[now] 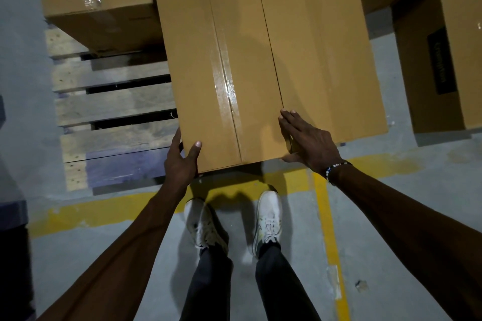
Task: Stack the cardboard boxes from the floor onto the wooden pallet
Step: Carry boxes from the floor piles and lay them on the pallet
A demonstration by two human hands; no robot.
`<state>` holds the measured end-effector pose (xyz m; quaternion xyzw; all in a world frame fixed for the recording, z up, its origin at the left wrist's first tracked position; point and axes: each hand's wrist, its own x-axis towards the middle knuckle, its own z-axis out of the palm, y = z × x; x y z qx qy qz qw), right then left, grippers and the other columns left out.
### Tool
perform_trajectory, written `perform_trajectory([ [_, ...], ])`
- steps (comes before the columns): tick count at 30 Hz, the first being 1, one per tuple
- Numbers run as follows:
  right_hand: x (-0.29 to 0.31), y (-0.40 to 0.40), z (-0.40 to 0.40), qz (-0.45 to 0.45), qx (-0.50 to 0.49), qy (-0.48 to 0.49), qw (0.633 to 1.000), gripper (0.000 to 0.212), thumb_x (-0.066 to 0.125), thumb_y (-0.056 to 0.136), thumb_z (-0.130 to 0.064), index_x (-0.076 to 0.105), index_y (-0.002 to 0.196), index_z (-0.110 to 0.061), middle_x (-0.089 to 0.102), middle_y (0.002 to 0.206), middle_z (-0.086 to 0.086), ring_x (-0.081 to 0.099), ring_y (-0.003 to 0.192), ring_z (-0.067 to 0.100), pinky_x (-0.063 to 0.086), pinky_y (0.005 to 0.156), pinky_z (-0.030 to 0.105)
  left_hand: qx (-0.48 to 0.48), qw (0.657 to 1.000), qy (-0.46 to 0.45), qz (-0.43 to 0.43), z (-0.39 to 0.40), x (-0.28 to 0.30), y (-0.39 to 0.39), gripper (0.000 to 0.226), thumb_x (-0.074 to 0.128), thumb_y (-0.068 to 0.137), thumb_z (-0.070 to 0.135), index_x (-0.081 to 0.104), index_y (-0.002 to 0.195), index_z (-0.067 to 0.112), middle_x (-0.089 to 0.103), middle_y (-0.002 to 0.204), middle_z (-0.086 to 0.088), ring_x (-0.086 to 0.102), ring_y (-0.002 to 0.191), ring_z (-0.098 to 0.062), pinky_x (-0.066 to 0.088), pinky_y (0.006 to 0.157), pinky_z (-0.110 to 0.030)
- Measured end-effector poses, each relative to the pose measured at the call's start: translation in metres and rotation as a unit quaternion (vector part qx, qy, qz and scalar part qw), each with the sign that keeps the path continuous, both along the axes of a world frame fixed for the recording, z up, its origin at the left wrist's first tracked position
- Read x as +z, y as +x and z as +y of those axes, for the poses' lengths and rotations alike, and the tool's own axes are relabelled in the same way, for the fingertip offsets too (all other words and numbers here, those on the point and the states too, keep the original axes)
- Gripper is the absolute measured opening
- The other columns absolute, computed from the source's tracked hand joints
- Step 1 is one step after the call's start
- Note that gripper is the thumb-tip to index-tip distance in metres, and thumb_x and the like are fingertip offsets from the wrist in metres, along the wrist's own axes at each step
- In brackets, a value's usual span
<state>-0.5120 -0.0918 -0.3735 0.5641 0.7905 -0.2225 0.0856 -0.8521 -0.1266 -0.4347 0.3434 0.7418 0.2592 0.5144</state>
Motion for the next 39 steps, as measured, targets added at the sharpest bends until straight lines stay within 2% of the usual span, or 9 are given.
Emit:
perform_trajectory([
  [5,0.000,0.007,0.000,-0.002,-0.002,0.000,1.000,0.112,0.088,0.074,-0.042,0.025,0.163,-0.017,0.012,0.171,-0.005,0.018,0.157,0.019,0.055,0.090,0.041,0.005,1.000,-0.006,-0.001,-0.001,0.002,0.007,0.087,0.063,0.076,0.083,0.029,0.152,0.057,0.056,0.151,0.002,0.056,0.136,-0.027,0.054,0.103,-0.060],
  [9,-0.001,0.013,-0.001,-0.007,-0.003,0.002,1.000,0.112,0.089,0.074,-0.042,0.025,0.163,-0.017,0.014,0.172,-0.004,0.020,0.156,0.020,0.056,0.090,0.042,-0.003,1.000,-0.003,-0.001,-0.005,0.003,0.014,0.081,0.064,0.084,0.076,0.029,0.154,0.055,0.054,0.153,0.001,0.054,0.137,-0.028,0.053,0.105,-0.060],
  [13,0.001,0.009,-0.003,-0.002,-0.007,0.004,1.000,0.113,0.090,0.072,-0.039,0.026,0.162,-0.015,0.016,0.171,-0.001,0.021,0.156,0.023,0.053,0.097,0.044,-0.009,1.000,-0.011,-0.002,-0.004,0.004,0.011,0.087,0.062,0.075,0.088,0.027,0.150,0.062,0.053,0.154,0.003,0.054,0.137,-0.029,0.053,0.102,-0.061],
  [19,-0.003,-0.005,-0.002,-0.021,-0.021,-0.008,1.000,0.124,0.093,0.067,-0.040,0.019,0.164,-0.016,0.009,0.171,0.012,0.014,0.156,0.033,0.030,0.119,0.051,-0.004,0.998,-0.043,-0.052,0.001,0.003,0.005,0.081,0.068,0.070,0.089,0.036,0.141,0.070,0.054,0.150,0.004,0.058,0.131,-0.027,0.055,0.100,-0.060],
  [23,-0.003,-0.016,0.004,-0.046,-0.019,-0.020,0.999,0.131,0.090,0.068,-0.047,0.005,0.165,-0.022,-0.004,0.171,0.015,0.004,0.157,0.035,0.021,0.123,0.050,-0.011,0.996,-0.055,-0.071,0.009,0.008,0.010,0.095,0.077,0.069,0.083,0.030,0.148,0.064,0.053,0.148,0.006,0.059,0.129,-0.026,0.056,0.099,-0.059],
  [26,-0.004,-0.021,0.007,-0.048,-0.015,-0.025,0.998,0.136,0.091,0.067,-0.050,-0.001,0.164,-0.024,-0.010,0.170,0.015,0.000,0.157,0.035,0.016,0.123,0.047,-0.030,0.997,-0.052,-0.056,0.010,0.007,0.011,0.110,0.084,0.065,0.077,0.022,0.154,0.058,0.049,0.152,0.006,0.054,0.132,-0.024,0.053,0.105,-0.059],
  [31,-0.006,-0.023,0.008,-0.043,-0.022,-0.020,0.999,0.141,0.094,0.061,-0.051,0.002,0.165,-0.026,-0.009,0.170,0.014,0.001,0.157,0.034,0.020,0.120,0.045,-0.043,0.998,-0.034,-0.017,0.007,0.007,0.014,0.111,0.078,0.065,0.079,0.025,0.158,0.049,0.053,0.151,0.006,0.054,0.132,-0.021,0.049,0.110,-0.053],
  [37,-0.016,-0.020,0.004,-0.030,-0.035,-0.014,0.999,0.147,0.094,0.055,-0.057,0.001,0.164,-0.029,-0.005,0.171,0.013,0.007,0.156,0.034,0.029,0.116,0.046,-0.028,0.999,-0.022,0.003,0.008,0.013,0.020,0.106,0.084,0.072,0.067,0.030,0.159,0.041,0.055,0.150,0.001,0.054,0.131,-0.023,0.049,0.109,-0.050],
  [39,-0.018,-0.019,0.002,-0.028,-0.040,-0.008,0.999,0.147,0.093,0.054,-0.060,0.001,0.164,-0.029,-0.004,0.171,0.013,0.007,0.157,0.034,0.033,0.115,0.045,-0.035,0.999,-0.020,0.014,0.011,0.014,0.021,0.100,0.084,0.078,0.055,0.030,0.160,0.037,0.054,0.151,-0.001,0.054,0.130,-0.021,0.049,0.109,-0.047],
])
